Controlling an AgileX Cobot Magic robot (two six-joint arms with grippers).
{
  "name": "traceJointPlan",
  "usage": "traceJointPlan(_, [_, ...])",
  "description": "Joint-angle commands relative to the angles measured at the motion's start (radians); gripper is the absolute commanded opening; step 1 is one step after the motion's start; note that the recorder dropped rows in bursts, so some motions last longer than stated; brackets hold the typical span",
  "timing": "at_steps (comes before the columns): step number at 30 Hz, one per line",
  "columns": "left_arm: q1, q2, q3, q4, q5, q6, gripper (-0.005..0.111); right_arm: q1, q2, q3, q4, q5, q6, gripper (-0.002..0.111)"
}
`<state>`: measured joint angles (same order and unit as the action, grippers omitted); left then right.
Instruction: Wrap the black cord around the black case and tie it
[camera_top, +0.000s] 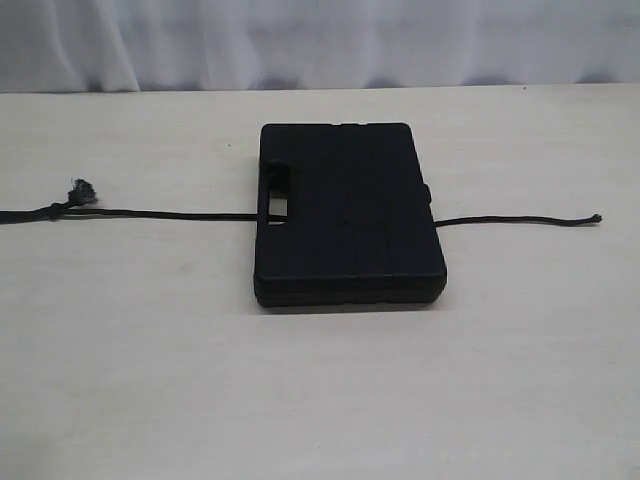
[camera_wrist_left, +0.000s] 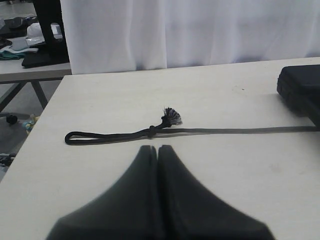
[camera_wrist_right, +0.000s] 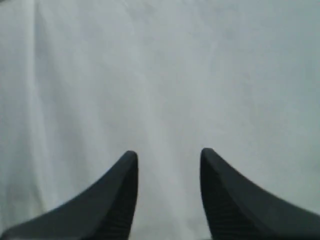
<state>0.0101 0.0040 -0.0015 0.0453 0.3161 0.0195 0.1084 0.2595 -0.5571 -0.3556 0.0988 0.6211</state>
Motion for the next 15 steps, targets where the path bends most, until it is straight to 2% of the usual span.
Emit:
traceJointPlan(1, [-0.006,-0.004,0.002,-0.002,-0.007,-0.009,0.0,-0.001,0.234,-0.229,0.158,0.414,-0.289,0.062])
traceJointPlan(3, [-0.006,-0.004,0.002,-0.002,-0.007,-0.009,0.0,-0.001,0.386,-0.331,0.448,0.551,-0.516,0.063])
traceJointPlan(6, [-0.006,-0.004,0.002,-0.002,-0.007,-0.009,0.0,-0.001,0.574,-0.398,0.814,0.63,-0.797,0.063])
traceJointPlan(9, [-0.006,-0.004,0.002,-0.002,-0.007,-0.009,0.0,0.013,0.771,-0.403,1.177,0.748,-1.105,0.056])
traceJointPlan(12, [-0.006,-0.004,0.002,-0.002,-0.007,-0.009,0.0,0.161,0.916,-0.403,1.12,0.668,-1.129,0.055])
traceJointPlan(15, [-0.006,-0.004,0.002,-0.002,-0.007,-0.009,0.0,0.324,1.029,-0.405,1.02,0.47,-1.077,0.055])
